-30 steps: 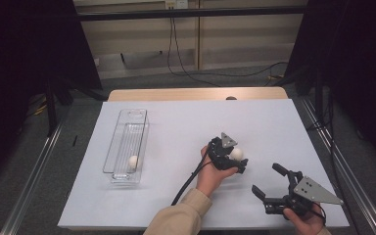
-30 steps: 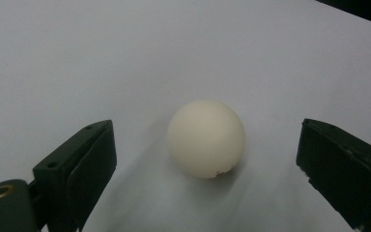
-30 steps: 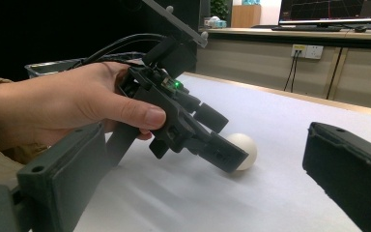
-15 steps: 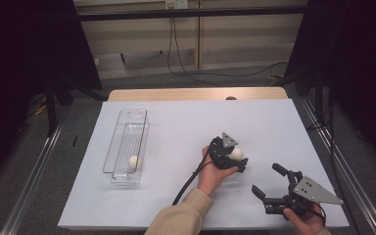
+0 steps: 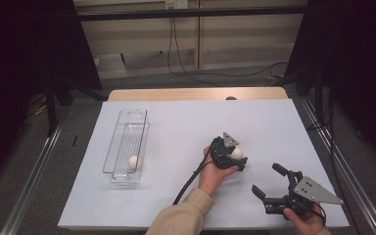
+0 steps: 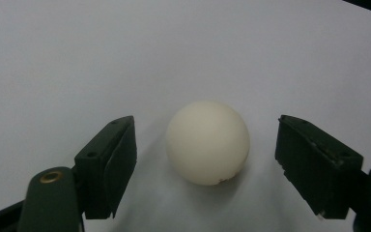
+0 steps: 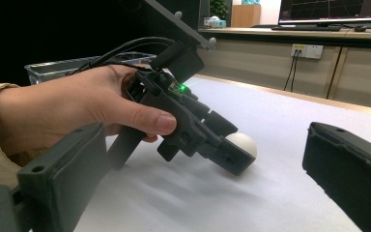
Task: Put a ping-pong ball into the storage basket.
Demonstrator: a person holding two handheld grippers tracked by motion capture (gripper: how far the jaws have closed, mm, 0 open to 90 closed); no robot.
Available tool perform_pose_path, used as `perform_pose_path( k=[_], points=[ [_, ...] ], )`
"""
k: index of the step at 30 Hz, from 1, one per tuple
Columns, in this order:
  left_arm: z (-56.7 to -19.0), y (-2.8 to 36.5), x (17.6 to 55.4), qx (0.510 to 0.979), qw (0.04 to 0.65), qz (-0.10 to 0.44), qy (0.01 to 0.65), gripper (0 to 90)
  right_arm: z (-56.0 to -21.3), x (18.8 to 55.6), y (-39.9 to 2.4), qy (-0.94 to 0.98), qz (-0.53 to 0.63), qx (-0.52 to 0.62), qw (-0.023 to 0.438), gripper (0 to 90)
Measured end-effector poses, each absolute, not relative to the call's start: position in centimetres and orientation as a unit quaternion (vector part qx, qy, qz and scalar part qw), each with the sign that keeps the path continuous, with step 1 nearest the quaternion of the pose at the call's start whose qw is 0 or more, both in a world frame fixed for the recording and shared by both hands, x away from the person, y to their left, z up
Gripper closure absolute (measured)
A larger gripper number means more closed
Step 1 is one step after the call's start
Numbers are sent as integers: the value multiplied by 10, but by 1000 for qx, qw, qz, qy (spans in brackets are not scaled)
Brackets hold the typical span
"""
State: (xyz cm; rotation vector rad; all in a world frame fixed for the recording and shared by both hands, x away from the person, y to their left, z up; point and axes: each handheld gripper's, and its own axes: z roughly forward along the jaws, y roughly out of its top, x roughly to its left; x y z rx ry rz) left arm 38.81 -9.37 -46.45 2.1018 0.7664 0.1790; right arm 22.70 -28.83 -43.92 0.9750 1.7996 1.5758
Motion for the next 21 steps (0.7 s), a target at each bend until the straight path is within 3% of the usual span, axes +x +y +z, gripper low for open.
perform_pose_path(
  k=[21],
  points=[
    [-466, -96, 389, 848, 431, 67, 301, 369, -439, 227, -288, 669, 587, 363, 275, 18]
  ],
)
